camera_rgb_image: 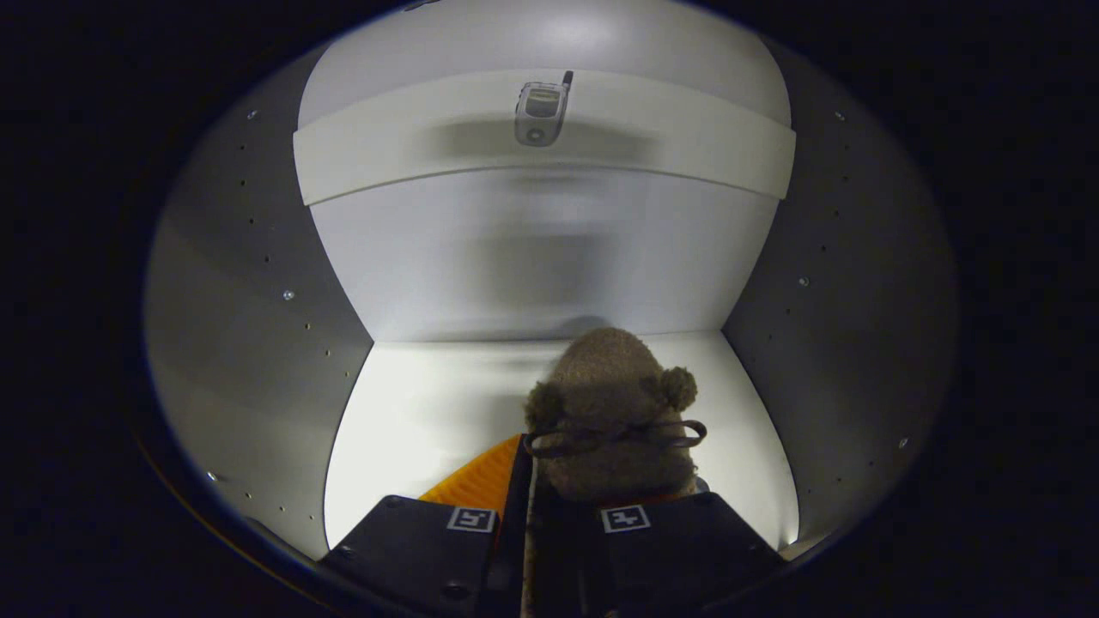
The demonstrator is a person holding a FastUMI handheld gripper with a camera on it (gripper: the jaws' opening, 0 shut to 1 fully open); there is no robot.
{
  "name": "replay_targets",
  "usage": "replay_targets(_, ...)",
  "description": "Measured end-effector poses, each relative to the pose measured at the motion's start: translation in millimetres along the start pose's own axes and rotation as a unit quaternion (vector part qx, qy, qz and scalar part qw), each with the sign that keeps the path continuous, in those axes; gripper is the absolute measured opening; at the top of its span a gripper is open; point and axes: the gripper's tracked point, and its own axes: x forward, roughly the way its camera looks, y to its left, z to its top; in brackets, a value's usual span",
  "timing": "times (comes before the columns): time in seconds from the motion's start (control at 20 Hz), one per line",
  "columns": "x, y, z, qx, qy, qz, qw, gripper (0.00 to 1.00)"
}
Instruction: Open the shoe cabinet door, grab the shoes and put them into the shoe cabinet, then close the shoe cabinet door.
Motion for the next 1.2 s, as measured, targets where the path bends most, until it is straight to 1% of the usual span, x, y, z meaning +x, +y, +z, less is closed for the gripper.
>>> replay_targets(0.05,-3,2,1,-0.001,-0.002,0.001,1.0,0.3)
replay_targets(0.15,-11,3,0,0.0,-0.006,-0.001,1.0,0.42)
replay_targets(0.2,-16,2,0,-0.002,-0.009,-0.003,1.0,0.52)
replay_targets(0.25,-20,2,0,-0.003,-0.01,-0.006,1.0,0.58)
replay_targets(0.3,-25,3,-1,-0.002,-0.015,-0.004,1.0,0.69)
replay_targets(0.5,-56,1,7,0.012,-0.047,-0.001,0.999,0.87)
replay_targets(0.55,-65,0,9,0.011,-0.054,-0.003,0.998,0.89)
replay_targets(0.65,-85,1,13,0.007,-0.074,-0.002,0.997,0.89)
replay_targets(0.7,-99,3,15,0.008,-0.086,0.003,0.996,0.91)
replay_targets(0.9,-161,11,18,0.014,-0.138,0.012,0.99,0.92)
replay_targets(1.05,-210,17,16,0.011,-0.182,0.017,0.983,0.95)
replay_targets(1.15,-240,17,12,0.012,-0.21,0.018,0.977,0.99)
replay_targets(1.2,-255,15,9,0.013,-0.222,0.017,0.975,0.99)
